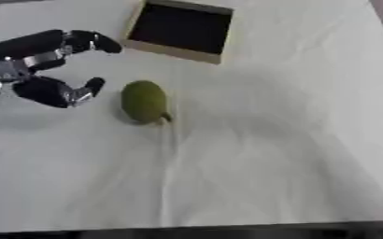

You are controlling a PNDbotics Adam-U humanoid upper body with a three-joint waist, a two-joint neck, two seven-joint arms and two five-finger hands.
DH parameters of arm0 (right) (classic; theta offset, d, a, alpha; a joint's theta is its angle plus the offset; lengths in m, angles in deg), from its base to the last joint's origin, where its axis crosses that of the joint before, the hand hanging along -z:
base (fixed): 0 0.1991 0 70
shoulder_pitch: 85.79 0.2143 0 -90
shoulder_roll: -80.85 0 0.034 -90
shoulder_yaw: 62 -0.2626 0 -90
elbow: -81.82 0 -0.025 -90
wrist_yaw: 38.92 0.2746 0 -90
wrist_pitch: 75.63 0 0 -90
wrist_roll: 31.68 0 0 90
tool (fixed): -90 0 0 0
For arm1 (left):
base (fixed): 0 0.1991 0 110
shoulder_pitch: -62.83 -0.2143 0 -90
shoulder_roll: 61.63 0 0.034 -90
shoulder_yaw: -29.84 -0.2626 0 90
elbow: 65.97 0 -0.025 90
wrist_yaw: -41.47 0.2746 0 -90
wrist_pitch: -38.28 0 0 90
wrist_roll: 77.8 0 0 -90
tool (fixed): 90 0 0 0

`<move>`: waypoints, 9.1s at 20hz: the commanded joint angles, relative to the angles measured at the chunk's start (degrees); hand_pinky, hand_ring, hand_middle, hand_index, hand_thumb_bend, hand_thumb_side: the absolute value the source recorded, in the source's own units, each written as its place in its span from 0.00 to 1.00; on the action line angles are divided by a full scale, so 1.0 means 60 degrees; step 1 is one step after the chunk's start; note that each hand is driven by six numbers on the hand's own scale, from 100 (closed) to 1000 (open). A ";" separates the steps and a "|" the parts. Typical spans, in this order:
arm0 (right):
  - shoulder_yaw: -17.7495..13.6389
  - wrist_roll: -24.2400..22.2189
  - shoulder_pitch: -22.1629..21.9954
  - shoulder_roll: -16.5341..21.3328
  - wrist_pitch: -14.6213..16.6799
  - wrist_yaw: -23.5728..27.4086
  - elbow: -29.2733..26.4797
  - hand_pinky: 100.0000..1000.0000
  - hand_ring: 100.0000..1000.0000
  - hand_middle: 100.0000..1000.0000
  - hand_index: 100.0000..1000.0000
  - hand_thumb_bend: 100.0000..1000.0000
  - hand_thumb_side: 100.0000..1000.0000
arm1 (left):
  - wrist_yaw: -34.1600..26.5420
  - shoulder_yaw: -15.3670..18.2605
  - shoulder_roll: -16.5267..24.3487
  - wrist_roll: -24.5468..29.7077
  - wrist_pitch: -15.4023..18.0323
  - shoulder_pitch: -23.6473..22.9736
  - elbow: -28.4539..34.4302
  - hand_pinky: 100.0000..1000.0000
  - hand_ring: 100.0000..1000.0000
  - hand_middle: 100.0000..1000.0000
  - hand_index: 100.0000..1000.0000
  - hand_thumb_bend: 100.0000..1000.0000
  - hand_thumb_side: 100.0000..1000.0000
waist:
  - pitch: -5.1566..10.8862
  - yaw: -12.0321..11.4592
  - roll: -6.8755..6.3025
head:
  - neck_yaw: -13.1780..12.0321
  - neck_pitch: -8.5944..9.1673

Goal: Pick up objects on the table and place them in the box.

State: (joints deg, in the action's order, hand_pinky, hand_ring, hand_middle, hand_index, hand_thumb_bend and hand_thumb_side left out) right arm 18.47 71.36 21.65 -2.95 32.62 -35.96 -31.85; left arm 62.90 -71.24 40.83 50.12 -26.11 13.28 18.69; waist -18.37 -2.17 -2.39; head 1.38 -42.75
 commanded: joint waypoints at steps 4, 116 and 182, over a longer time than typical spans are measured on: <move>-0.0034 -0.0032 0.0090 0.0117 -0.0018 0.0068 -0.0154 0.77 0.71 0.56 0.74 0.00 0.47 | 0.0480 -0.0050 -0.0181 0.1699 0.1376 0.0384 -0.0254 1.00 0.91 0.87 0.95 0.13 0.22 | 0.0218 0.0000 -0.0006 | 0.0011 0.0045; 0.0233 -0.0313 0.1249 -0.0256 0.0290 0.0894 -0.0154 0.77 0.70 0.55 0.74 0.00 0.44 | 0.4620 0.2065 -0.1529 -0.3144 0.0220 0.3588 -0.2775 0.42 0.38 0.50 0.59 0.05 0.00 | -0.0235 0.1007 0.0372 | -0.0894 0.0812; 0.1117 -0.1692 0.2173 -0.1664 -0.0155 0.1806 -0.0154 0.77 0.71 0.55 0.74 0.00 0.51 | 1.0295 0.3780 -0.2090 -0.6818 -0.1399 0.4556 -0.5381 0.83 0.77 0.81 0.91 0.05 0.00 | -0.0910 0.2675 0.0715 | -0.2548 0.1109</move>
State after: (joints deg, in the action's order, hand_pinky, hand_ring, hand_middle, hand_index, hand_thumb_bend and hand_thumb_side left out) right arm 25.53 61.19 34.36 -14.45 31.71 -24.94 -31.85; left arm 125.63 -48.64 27.86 9.08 -35.04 39.46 -15.99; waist -25.68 13.87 1.87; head -14.10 -35.77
